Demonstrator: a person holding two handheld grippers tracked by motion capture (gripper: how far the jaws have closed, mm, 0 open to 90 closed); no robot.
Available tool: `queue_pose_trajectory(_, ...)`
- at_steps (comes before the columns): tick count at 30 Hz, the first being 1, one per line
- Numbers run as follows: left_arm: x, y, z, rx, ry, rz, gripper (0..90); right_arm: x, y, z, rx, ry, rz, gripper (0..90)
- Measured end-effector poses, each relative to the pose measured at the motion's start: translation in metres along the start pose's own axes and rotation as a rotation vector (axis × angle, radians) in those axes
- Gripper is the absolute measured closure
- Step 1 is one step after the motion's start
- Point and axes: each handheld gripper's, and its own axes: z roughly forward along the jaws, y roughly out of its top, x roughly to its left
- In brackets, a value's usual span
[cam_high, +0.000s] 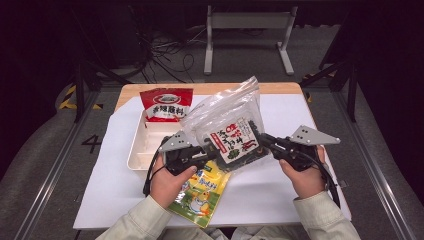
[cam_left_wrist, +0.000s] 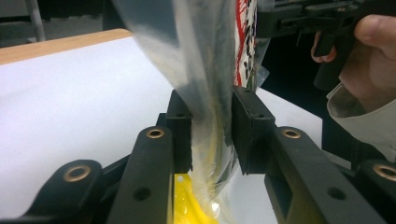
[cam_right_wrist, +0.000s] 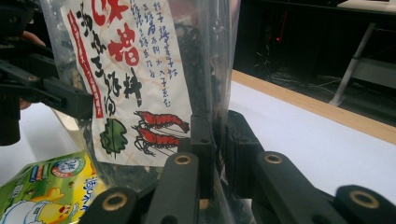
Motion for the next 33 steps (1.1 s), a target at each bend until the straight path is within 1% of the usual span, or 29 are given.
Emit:
queue_pose_trajectory(1,-0.001,0.000,-0.001,-0.007,-0.006,-0.001,72.4,0.000,0.000,0.000,0.007,0.002,0.001,81.7)
queue_pose_trajectory(3,-0.002,0.001,-0.002,-0.008,-0.010,0.001,73.3,-0.001,-0.001,0.001,0.003,0.008,0.006,81.4)
queue_pose_trajectory(5,-0.001,0.002,-0.003,-0.010,-0.015,0.016,73.8,-0.001,-0.001,0.001,0.003,0.010,0.005,81.0)
queue_pose_trajectory(7,-0.001,0.002,-0.003,-0.010,-0.026,0.014,73.9,-0.001,0.000,0.000,-0.002,0.010,0.005,80.1)
queue_pose_trajectory(9,0.000,0.003,-0.004,-0.009,-0.028,0.027,74.0,-0.001,0.000,0.000,-0.003,0.013,0.003,78.6)
queue_pose_trajectory(10,0.000,0.004,-0.005,-0.005,-0.033,0.023,74.1,-0.001,0.000,0.000,-0.005,0.015,-0.001,76.7)
queue_pose_trajectory(11,-0.001,0.005,-0.006,-0.004,-0.032,0.032,74.2,-0.001,0.000,0.000,-0.003,0.014,0.001,74.1)
queue_pose_trajectory(12,-0.001,0.006,-0.008,-0.004,-0.032,0.042,74.4,-0.001,-0.001,0.001,-0.001,0.012,-0.002,68.9)
queue_pose_trajectory(13,-0.001,0.006,-0.008,-0.004,-0.032,0.042,74.5,-0.001,-0.001,0.001,-0.005,-0.002,-0.008,66.7)
queue_pose_trajectory(14,-0.002,0.009,-0.011,0.002,-0.039,0.046,74.6,-0.002,-0.001,0.001,-0.010,0.003,-0.004,64.6)
queue_pose_trajectory(15,-0.001,0.011,-0.013,0.006,-0.039,0.062,74.6,-0.002,0.000,0.000,-0.015,0.006,-0.003,63.1)
queue_pose_trajectory(16,-0.002,0.012,-0.016,0.007,-0.040,0.062,74.7,-0.002,0.000,0.000,-0.017,0.014,0.001,61.8)
queue_pose_trajectory(17,-0.002,0.015,-0.018,0.011,-0.036,0.087,74.8,-0.002,0.000,-0.001,-0.022,0.019,0.001,60.4)
queue_pose_trajectory(19,-0.003,0.018,-0.022,0.022,-0.031,0.097,74.8,-0.001,0.001,-0.002,-0.027,0.014,-0.003,59.0)
queue_pose_trajectory(21,-0.003,0.021,-0.028,0.043,-0.010,0.122,74.8,-0.001,0.002,-0.004,-0.033,0.014,0.001,59.9)
queue_pose_trajectory(22,-0.003,0.021,-0.028,0.043,-0.010,0.122,74.9,-0.001,0.002,-0.005,-0.031,0.010,0.000,59.7)
queue_pose_trajectory(23,-0.001,0.023,-0.030,0.056,0.004,0.149,74.9,-0.001,0.002,-0.005,-0.031,0.010,0.000,59.7)
queue_pose_trajectory(25,-0.001,0.026,-0.036,0.065,0.005,0.161,75.0,-0.003,0.002,-0.007,-0.033,0.015,0.006,59.1)
queue_pose_trajectory(27,0.000,0.029,-0.042,0.063,0.005,0.172,75.0,-0.004,0.003,-0.009,-0.032,0.011,0.008,58.5)
queue_pose_trajectory(28,0.001,0.031,-0.046,0.057,0.011,0.189,75.0,-0.005,0.003,-0.010,-0.035,0.013,0.012,58.2)
queue_pose_trajectory(29,0.001,0.032,-0.049,0.055,0.015,0.188,75.1,-0.006,0.003,-0.011,-0.037,0.010,0.015,57.7)
queue_pose_trajectory(31,0.003,0.035,-0.057,0.049,0.024,0.205,75.1,-0.008,0.003,-0.013,-0.037,0.010,0.021,56.2)
queue_pose_trajectory(33,0.004,0.039,-0.066,0.030,0.034,0.213,75.2,-0.010,0.002,-0.013,-0.038,0.013,0.034,55.3)
